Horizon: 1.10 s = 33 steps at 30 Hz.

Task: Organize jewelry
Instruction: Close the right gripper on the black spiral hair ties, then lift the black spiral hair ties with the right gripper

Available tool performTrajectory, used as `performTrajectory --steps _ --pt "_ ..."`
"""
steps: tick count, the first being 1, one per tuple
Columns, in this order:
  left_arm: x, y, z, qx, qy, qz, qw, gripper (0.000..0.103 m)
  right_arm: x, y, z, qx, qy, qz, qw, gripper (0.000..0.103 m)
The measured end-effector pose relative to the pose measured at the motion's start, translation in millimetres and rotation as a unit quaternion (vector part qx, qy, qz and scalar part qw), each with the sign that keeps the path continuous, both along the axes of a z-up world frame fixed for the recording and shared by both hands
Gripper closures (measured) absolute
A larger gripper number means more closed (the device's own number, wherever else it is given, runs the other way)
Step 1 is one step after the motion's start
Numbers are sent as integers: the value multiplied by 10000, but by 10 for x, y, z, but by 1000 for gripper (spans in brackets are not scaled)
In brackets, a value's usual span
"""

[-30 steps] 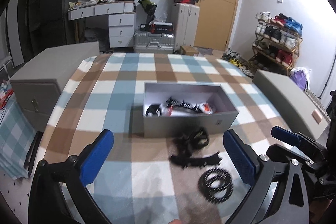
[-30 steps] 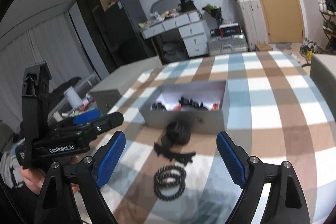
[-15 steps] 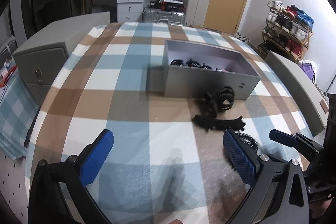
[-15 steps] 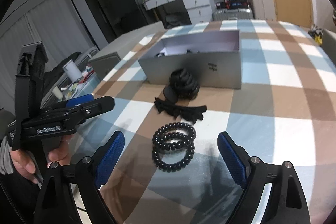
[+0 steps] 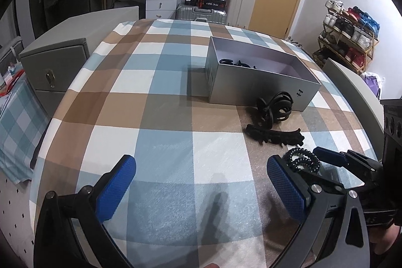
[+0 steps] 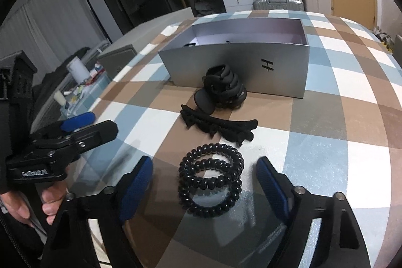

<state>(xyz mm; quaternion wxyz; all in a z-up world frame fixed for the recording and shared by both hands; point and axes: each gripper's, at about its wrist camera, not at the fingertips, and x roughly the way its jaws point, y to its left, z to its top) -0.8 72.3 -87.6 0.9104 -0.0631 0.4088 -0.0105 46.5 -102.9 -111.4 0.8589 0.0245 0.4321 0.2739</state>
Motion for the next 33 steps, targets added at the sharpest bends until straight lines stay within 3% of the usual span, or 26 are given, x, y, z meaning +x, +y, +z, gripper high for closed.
performTrajectory --steps 11,33 --pt "-12 91 -35 -76 41 56 9999 2 -51 108 1 -501 -220 6 9985 50" --pt "-16 -25 -54 -100 213 -183 9996 2 -144 -30 170 -9 -580 -31 9983 58"
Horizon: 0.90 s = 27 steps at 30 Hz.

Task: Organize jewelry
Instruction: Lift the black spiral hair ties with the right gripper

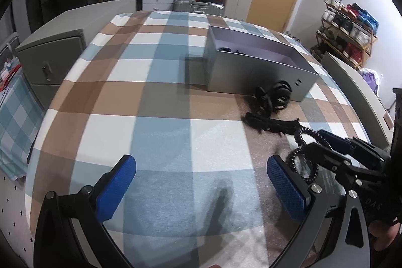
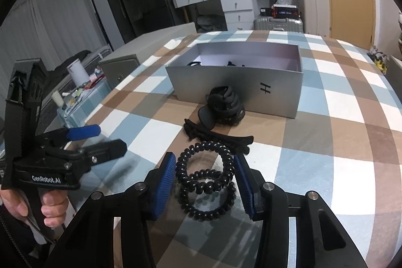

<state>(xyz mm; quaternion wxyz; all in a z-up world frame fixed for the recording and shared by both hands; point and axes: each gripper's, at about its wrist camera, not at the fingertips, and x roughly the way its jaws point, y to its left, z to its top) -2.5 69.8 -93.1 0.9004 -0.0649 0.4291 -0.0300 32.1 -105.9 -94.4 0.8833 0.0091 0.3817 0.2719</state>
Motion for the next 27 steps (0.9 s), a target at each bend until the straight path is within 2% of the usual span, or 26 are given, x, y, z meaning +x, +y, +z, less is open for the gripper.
performTrajectory --steps 8,15,25,27 --pt "66 -405 45 0 13 -639 9980 2 -28 -246 54 270 -98 -179 9994 64" --pt "161 -783 1 146 233 -1329 9908 2 -57 -590 108 497 -184 -522 9972 66" --pt "202 -1031 -75 402 560 -1734 9824 2 -174 -856 124 637 -244 -639 9956 70" --pt "214 -1008 -85 316 628 -1731 9824 2 -203 -864 111 609 -261 -629 9958 70"
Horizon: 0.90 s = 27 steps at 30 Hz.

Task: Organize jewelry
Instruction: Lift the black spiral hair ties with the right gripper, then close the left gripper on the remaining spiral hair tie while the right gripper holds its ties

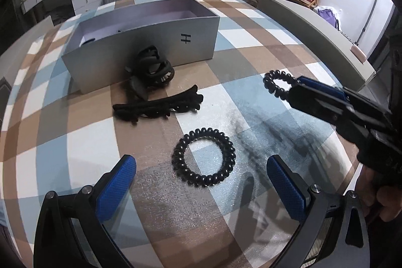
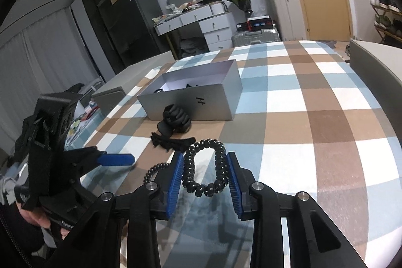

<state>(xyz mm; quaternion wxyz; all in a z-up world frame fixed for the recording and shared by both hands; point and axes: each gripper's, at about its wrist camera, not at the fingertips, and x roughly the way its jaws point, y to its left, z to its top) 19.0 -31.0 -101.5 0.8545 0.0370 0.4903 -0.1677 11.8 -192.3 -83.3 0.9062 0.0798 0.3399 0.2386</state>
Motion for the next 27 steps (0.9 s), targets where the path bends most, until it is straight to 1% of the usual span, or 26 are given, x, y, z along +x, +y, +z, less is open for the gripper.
performTrajectory --steps 2,4,6,7,8,9,10,15,19,27 --pt "4 15 -4 -45 55 0 10000 9 -18 -32 -11 21 -4 -28 10000 70" --pt "7 15 -15 1 107 -58 9999 27 -28 -70 -21 76 11 -54 10000 70" --pt "-6 -7 -24 125 117 -127 9998 36 -32 -96 -25 105 21 -79 9999 70" --pt "-14 -47 -24 187 113 -176 9996 43 -36 -103 -27 105 19 -87 9999 70" --pt "-21 -60 -18 254 101 -212 9994 47 -37 -107 -26 104 19 -93 9999 70" --pt "-26 -70 -12 302 84 -236 9992 55 -39 -113 -25 106 18 -103 9999 70" --pt "-24 -76 -14 305 83 -255 9992 59 -39 -116 -21 116 16 -102 9999 70" --pt "-33 -95 -17 263 82 -312 9991 65 -44 -93 -6 101 -3 -87 9999 70" --pt "-42 -99 -13 254 75 -332 9991 66 -46 -87 0 106 -3 -84 9999 70" --pt "-44 -2 44 142 -23 -168 9998 66 -34 -48 43 86 14 -57 9999 70"
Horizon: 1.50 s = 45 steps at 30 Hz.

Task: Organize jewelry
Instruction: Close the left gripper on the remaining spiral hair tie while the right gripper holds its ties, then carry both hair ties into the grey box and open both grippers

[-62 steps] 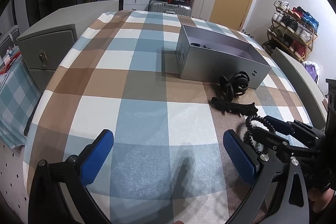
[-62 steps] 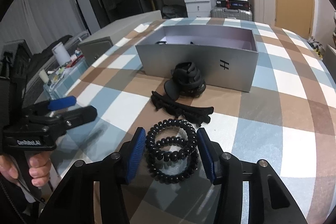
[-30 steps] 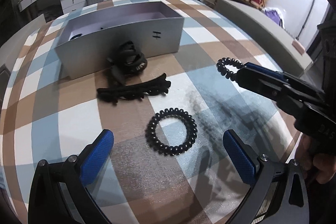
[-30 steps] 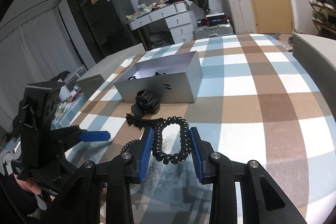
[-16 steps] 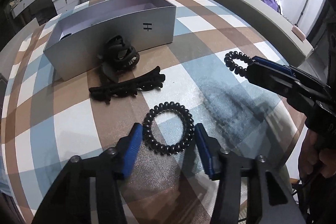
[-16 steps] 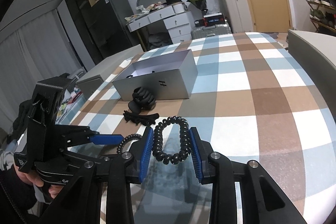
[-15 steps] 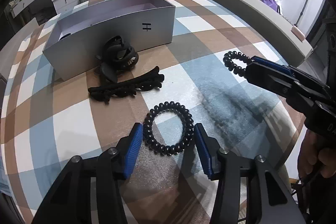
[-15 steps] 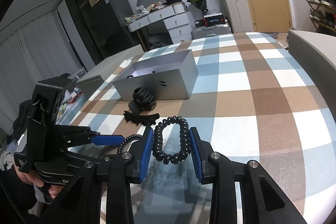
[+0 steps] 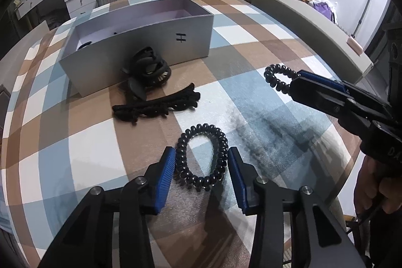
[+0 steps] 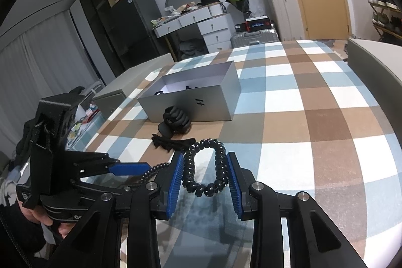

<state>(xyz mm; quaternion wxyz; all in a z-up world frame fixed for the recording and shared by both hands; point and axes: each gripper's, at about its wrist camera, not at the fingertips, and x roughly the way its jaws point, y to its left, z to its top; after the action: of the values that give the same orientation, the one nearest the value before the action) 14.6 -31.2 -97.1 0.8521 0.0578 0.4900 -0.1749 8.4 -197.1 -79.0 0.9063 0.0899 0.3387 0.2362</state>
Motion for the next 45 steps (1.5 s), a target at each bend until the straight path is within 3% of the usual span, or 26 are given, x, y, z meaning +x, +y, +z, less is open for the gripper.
performTrajectory --steps 12,18,26,31,45 --pt "-58 231 148 -310 -334 138 9989 66 47 133 112 102 -41 185 9998 70" --pt "-40 310 124 -459 -301 214 9983 66 55 206 115 75 -40 236 9997 70" --pt "-3 390 243 -225 -407 382 9982 67 53 245 199 69 -144 272 9995 70" --pt "3 494 391 -278 -631 420 9967 67 87 305 275 69 -248 359 9990 70" --pt "430 602 726 -435 -1149 561 9908 67 657 438 527 531 -403 618 9959 70"
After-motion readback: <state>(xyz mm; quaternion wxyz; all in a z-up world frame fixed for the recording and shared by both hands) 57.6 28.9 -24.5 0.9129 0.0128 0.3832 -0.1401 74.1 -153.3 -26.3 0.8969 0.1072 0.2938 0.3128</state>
